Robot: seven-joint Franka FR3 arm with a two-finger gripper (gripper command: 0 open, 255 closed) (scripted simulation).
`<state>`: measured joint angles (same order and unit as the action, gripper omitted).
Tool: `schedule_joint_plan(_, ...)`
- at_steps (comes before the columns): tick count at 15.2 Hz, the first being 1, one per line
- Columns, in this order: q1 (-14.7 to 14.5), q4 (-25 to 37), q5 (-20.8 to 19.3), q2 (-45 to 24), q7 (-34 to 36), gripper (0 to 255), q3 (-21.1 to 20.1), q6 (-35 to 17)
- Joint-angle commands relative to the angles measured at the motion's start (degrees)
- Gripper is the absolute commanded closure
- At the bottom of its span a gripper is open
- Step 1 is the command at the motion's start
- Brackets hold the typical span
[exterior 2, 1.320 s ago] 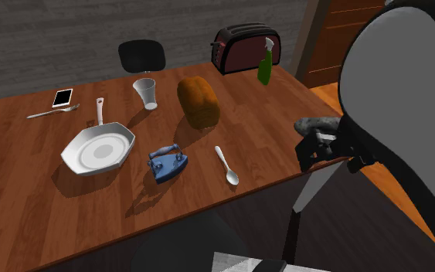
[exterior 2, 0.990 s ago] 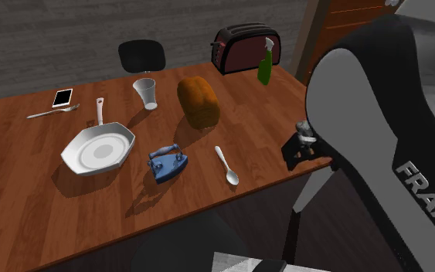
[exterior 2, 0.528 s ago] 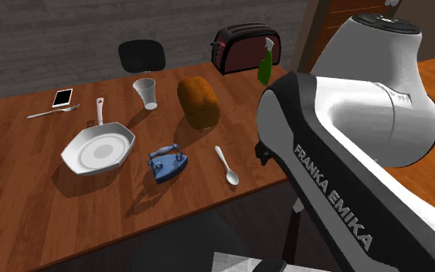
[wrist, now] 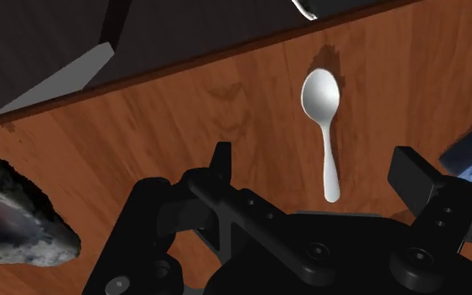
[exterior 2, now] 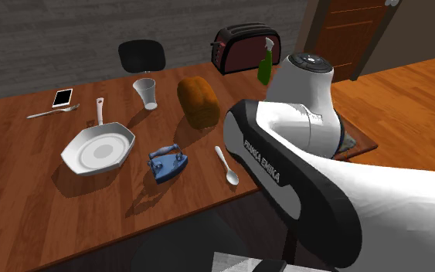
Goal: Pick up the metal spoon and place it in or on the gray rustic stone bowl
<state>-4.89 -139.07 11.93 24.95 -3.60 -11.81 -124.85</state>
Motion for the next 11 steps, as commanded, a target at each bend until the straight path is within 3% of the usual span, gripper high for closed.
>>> schedule_joint_plan(1,-0.32,0.43,0.26,-4.00,0.23,0,-1.04,-4.10)
schedule_joint_plan(11,-1.82,8.32,-3.05,-25.23,4.18,0,-5.62,-19.45)
